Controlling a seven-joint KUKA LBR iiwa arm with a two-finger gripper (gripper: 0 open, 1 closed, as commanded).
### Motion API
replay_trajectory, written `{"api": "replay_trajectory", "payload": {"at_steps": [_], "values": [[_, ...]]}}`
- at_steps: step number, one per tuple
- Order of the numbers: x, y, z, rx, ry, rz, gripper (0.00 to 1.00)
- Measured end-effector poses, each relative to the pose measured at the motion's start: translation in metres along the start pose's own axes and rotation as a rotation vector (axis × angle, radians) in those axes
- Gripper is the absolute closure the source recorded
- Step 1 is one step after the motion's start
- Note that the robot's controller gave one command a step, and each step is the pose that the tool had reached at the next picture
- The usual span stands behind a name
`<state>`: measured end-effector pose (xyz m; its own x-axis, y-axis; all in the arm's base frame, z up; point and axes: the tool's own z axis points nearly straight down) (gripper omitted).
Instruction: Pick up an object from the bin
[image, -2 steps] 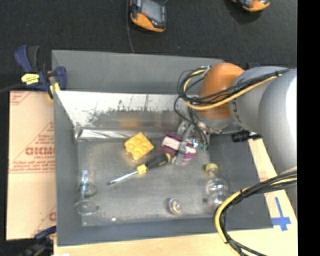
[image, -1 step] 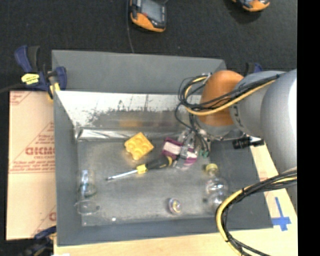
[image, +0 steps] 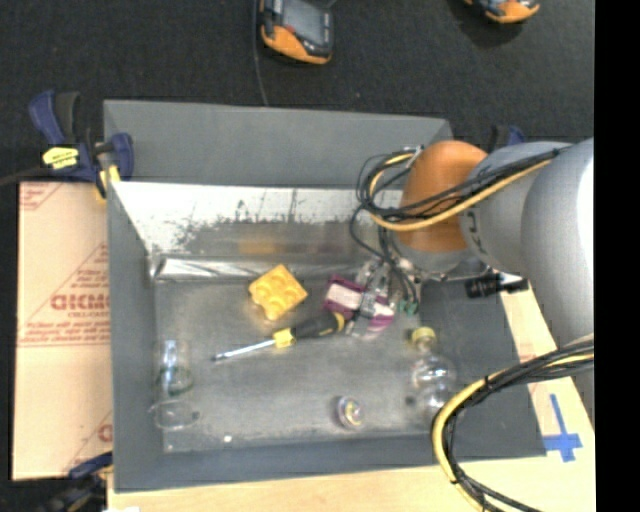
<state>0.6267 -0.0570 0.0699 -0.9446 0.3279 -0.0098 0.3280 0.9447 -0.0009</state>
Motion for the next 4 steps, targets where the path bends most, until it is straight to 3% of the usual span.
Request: {"api": "replay_trajectory", "payload": {"at_steps": [1,2,3,4], "values": [[0.003,-0.001,-0.015,0.002,0.01,-0.001,1.0],[0.0,0.0,-0.057,-0.002,0.0,-0.002,1.0],[0.001,-0.001,-0.101,-0.001,0.006,-0.004,1.0],[-0.002,-0.001,-0.123,-0.003,-0.002,-0.006,1.0]]}}
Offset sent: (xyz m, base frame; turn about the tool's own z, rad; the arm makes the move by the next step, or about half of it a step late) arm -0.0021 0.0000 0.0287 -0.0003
